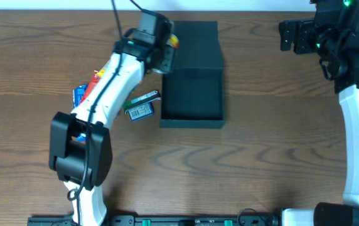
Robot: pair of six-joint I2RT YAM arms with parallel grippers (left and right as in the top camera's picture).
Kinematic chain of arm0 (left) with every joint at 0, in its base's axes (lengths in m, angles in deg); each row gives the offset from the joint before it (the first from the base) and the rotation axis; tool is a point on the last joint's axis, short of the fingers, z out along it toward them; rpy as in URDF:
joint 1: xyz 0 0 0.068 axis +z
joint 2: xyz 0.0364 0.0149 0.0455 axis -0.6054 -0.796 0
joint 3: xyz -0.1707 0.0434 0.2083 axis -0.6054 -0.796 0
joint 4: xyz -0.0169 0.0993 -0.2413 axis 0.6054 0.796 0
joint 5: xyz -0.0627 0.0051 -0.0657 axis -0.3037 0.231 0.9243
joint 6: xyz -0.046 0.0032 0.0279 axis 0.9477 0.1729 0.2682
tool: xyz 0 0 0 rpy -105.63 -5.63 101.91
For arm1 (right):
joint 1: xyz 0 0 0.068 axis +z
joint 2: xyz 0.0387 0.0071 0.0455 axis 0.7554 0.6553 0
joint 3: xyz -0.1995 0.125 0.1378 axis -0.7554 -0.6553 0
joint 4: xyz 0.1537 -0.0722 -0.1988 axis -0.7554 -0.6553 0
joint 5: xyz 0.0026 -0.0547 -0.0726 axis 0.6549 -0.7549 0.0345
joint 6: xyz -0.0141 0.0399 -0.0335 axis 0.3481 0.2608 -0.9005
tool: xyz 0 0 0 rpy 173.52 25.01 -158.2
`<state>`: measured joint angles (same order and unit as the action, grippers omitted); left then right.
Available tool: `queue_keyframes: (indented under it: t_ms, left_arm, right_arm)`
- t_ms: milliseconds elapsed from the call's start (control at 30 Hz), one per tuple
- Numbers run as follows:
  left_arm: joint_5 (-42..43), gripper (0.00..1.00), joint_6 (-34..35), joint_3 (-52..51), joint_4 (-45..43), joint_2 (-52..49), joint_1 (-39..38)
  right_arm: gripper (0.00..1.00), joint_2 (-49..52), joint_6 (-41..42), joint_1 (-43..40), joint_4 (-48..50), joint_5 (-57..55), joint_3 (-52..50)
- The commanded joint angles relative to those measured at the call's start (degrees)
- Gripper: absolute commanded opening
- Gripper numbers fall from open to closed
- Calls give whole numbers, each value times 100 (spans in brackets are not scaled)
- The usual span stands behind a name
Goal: Pack container
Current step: 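Carry the Pringles can into the black box with the left gripper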
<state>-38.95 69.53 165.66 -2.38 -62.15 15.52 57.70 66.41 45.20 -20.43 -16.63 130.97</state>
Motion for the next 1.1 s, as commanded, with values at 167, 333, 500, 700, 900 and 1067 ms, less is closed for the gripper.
queue_keyframes:
  t_ms: [167,333,500,700,900,1067]
  left_arm:
    - [-109,54,879,153,385,0,-815]
    - [-83,56,1182,153,826,0,-1086]
    - [61,56,1727,153,988,0,-1290]
    - [66,56,2153,153,1139,0,-1576]
    - [-195,61,2363,151,1058,-7,-1797]
    - [-195,84,2468,151,890,-9,-1805]
  right_arm:
    - [99,-66,61,-26,-20,15,-15]
    - [99,-66,22,-26,-15,15,-15]
    - [99,-66,0,-26,4,15,-15]
    - [99,-66,-2,-26,11,15,-15]
    - [99,-66,-2,-26,9,15,-15]
    - [99,-66,-2,-26,0,17,-15]
